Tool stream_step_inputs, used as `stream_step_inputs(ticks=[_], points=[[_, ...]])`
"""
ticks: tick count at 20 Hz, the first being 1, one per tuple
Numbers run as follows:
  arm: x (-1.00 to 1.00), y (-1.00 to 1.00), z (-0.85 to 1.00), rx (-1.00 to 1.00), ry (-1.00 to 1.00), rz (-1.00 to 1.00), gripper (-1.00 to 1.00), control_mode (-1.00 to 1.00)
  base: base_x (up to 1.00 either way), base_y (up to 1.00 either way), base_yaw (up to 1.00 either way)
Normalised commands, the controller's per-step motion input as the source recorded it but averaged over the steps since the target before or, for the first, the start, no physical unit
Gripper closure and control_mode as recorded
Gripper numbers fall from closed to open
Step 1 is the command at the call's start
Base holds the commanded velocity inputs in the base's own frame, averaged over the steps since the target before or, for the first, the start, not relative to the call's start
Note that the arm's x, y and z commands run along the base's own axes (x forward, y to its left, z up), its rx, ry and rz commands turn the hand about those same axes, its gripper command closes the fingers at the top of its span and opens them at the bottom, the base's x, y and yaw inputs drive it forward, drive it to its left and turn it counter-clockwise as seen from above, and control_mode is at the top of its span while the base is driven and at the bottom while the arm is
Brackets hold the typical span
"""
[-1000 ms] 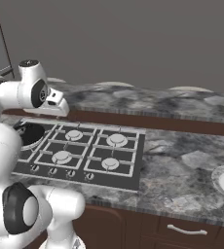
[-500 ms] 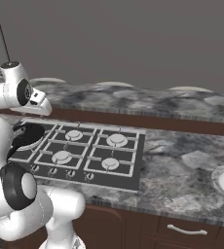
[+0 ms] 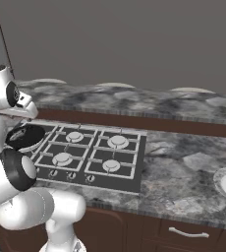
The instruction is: Place the fish on the plate and place the cucumber on the same plate.
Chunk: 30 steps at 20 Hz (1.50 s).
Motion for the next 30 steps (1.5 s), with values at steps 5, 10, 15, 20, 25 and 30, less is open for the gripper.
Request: stream_step_inputs(ticks=[5, 10, 15, 20, 25, 30], points=[[0.13, 0.49, -0.25, 0.06, 0.0, 0.0, -1.0, -1.0, 0.0, 0.0, 0.0], [0.27, 0.44, -0.22, 0.05, 0.02, 0.0, -1.0, -1.0, 0.0, 0.0, 0.0], [0.33, 0.3, -0.23, 0.01, 0.04, 0.0, -1.0, -1.0, 0.0, 0.0, 0.0], [0.43, 0.23, -0.18, 0.0, 0.1, 0.0, -1.0, -1.0, 0.0, 0.0, 0.0], [0.41, 0.28, -0.25, -0.01, 0.12, 0.0, -1.0, -1.0, 0.0, 0.0, 0.0], [0.31, 0.27, -0.26, -0.07, 0.05, 0.0, -1.0, -1.0, 0.0, 0.0, 0.0]])
